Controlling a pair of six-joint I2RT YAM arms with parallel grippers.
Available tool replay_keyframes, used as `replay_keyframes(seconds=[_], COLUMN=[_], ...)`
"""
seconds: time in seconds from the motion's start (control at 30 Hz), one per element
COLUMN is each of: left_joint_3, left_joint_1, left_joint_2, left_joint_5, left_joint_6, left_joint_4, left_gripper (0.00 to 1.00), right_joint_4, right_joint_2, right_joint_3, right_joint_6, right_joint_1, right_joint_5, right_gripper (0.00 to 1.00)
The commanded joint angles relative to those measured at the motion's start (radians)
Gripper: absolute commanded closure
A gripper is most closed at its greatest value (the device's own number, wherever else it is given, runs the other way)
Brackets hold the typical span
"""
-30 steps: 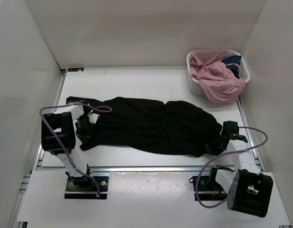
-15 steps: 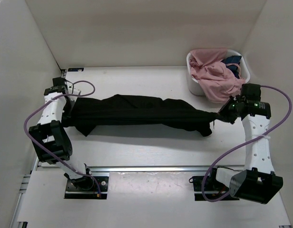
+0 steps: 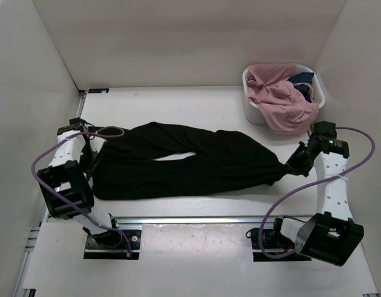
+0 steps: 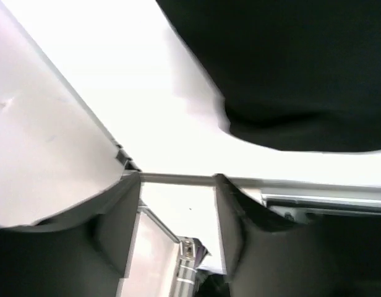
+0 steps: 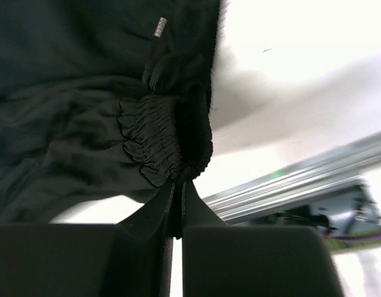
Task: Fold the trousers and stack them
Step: Flatten the trousers out
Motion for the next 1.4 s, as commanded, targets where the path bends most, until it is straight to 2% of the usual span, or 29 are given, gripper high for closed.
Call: replay_keyframes(seconds=[0.0,0.07,0.17,0.23,0.27,0.43,0.53,0.63,0.7,0.73,0.77,0.83,0.87,0.93,1.03,1.07,1.13,1.17,1.2,1.3,1.37], left_joint_3=[-0.031,-0.042,-0.042,-0.08,-0.08,0.069,0.116,0.129,0.154,0.167,0.199,0.237,0.285,0.346,0.446,0.446,0.432,0.419,0.381,0.336,0.326], left_joint_1=[0.023,0.072,0.116,0.126,0.126,0.11,0.065,0.018,0.018,0.018,0.018,0.008,-0.003,-0.035,-0.199,-0.318,-0.441,-0.498,-0.603,-0.768,-0.839], left_joint_2=[-0.057,-0.096,-0.117,-0.099,-0.076,0.106,0.224,0.355,0.412,0.427,0.427,0.386,0.33,0.276,0.205,0.194,0.194,0.203,0.229,0.269,0.269], left_joint_5=[0.118,0.118,0.167,0.194,0.194,0.474,0.56,0.548,0.531,0.531,0.546,0.588,0.627,0.642,0.6,0.558,0.525,0.525,0.525,0.507,0.507], left_joint_6=[0.0,0.0,0.029,0.048,0.048,-0.018,-0.059,-0.093,-0.105,-0.13,-0.13,-0.154,-0.154,-0.154,-0.144,-0.144,-0.144,-0.144,-0.144,-0.156,-0.156], left_joint_4=[-0.119,-0.075,-0.037,-0.009,0.003,0.003,0.003,0.012,0.022,0.022,0.022,0.013,0.013,-0.041,-0.119,-0.153,-0.182,-0.197,-0.223,-0.233,-0.233], left_gripper=[0.35,0.24,0.18,0.18,0.18,0.18,0.1,0.1,0.18,0.26,0.53,0.84,0.86,0.86,0.86,0.86,0.86,0.69,0.58,0.41,0.37], right_joint_4=[-0.024,-0.024,-0.024,-0.004,0.009,0.019,0.019,0.019,0.029,0.029,0.029,0.039,0.039,0.06,0.083,0.083,0.095,0.108,0.108,0.117,0.117], right_joint_2=[0.031,0.055,0.066,0.078,0.09,0.114,0.114,0.092,0.057,0.048,0.039,0.011,0.002,-0.026,-0.051,-0.063,-0.063,-0.072,-0.072,-0.072,-0.072], right_joint_3=[0.07,0.081,0.091,0.091,0.091,0.091,0.091,0.072,0.04,0.031,0.022,-0.009,-0.021,-0.047,-0.103,-0.115,-0.15,-0.159,-0.16,-0.184,-0.184], right_joint_6=[-0.094,-0.103,-0.092,-0.078,-0.066,-0.057,-0.048,-0.048,-0.048,-0.048,-0.048,-0.048,-0.048,-0.048,-0.039,-0.039,-0.039,-0.029,-0.029,-0.029,-0.029], right_joint_1=[-0.052,-0.077,-0.077,-0.077,-0.077,-0.086,-0.086,-0.086,-0.086,-0.086,-0.086,-0.086,-0.086,-0.086,-0.086,-0.086,-0.086,-0.086,-0.086,-0.086,-0.086], right_joint_5=[0.143,0.12,0.099,0.07,0.056,0.036,0.036,0.06,0.071,0.071,0.071,0.071,0.071,0.071,0.062,0.062,0.051,0.051,0.051,0.04,0.051], right_gripper=[1.0,1.0,1.0,1.0,1.0,1.0,1.0,1.0,1.0,1.0,1.0,1.0,1.0,1.0,1.0,1.0,1.0,1.0,1.0,1.0,1.0])
